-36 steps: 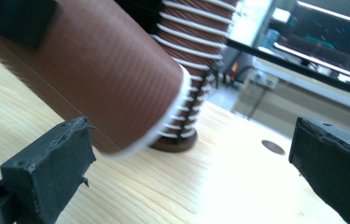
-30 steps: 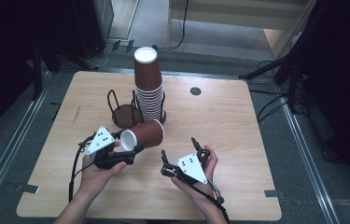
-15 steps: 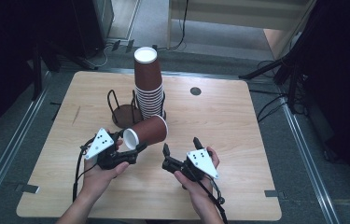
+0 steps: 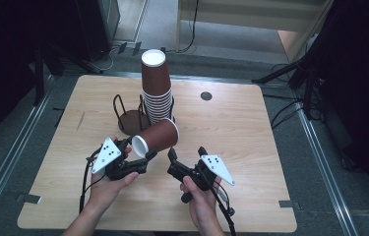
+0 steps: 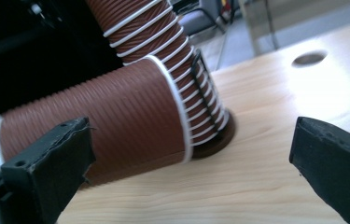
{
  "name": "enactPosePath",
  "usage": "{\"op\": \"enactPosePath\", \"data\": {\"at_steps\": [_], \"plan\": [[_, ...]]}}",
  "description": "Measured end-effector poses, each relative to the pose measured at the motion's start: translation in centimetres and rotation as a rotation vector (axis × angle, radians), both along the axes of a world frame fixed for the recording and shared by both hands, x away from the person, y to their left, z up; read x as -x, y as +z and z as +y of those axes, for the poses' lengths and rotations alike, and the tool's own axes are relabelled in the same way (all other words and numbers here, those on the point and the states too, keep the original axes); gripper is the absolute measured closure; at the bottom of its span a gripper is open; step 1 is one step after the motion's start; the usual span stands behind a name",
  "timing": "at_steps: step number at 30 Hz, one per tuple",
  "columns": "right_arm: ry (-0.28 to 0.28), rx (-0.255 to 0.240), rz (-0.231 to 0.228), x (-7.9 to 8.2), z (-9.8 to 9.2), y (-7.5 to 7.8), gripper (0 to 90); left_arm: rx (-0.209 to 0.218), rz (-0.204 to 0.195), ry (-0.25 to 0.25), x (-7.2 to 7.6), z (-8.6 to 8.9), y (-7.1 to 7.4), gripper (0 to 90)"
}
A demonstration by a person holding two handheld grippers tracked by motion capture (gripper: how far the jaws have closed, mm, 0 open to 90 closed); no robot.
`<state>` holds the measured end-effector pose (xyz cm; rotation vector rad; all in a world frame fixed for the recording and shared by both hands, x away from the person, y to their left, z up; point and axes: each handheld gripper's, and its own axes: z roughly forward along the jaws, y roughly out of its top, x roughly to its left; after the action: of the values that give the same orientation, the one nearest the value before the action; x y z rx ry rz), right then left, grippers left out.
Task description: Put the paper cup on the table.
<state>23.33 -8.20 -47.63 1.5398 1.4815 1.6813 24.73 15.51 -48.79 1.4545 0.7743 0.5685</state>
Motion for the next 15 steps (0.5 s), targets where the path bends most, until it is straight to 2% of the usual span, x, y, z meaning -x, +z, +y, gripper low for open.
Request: {"op": "enactPosePath", "data": {"at_steps": [2, 6, 9, 11, 15], "plan": [[0.016, -0.071, 0.032, -0.10, 0.25, -0.04, 0.0, 0.013, 0.000, -0.006, 0.02, 0.01, -0.01, 24.7], [0.023, -0.175, 0.083, 0.14, 0.71, -0.05, 0.0, 0.031, -0.002, -0.017, 0.09, -0.18, 0.08, 24.8], [0.026, -0.238, 0.137, 0.24, 0.79, 0.08, 0.0, 0.026, -0.011, -0.021, 0.30, -0.42, 0.05, 24.7], [0.034, -0.282, 0.156, 0.27, 0.74, 0.28, 0.0, 0.027, -0.020, -0.022, 0.41, -0.59, 0.03, 24.7], [0.010, -0.355, 0.194, 0.35, 0.58, 0.93, 0.0, 0.029, -0.027, -0.022, 0.37, -0.85, -0.19, 24.7]]}}
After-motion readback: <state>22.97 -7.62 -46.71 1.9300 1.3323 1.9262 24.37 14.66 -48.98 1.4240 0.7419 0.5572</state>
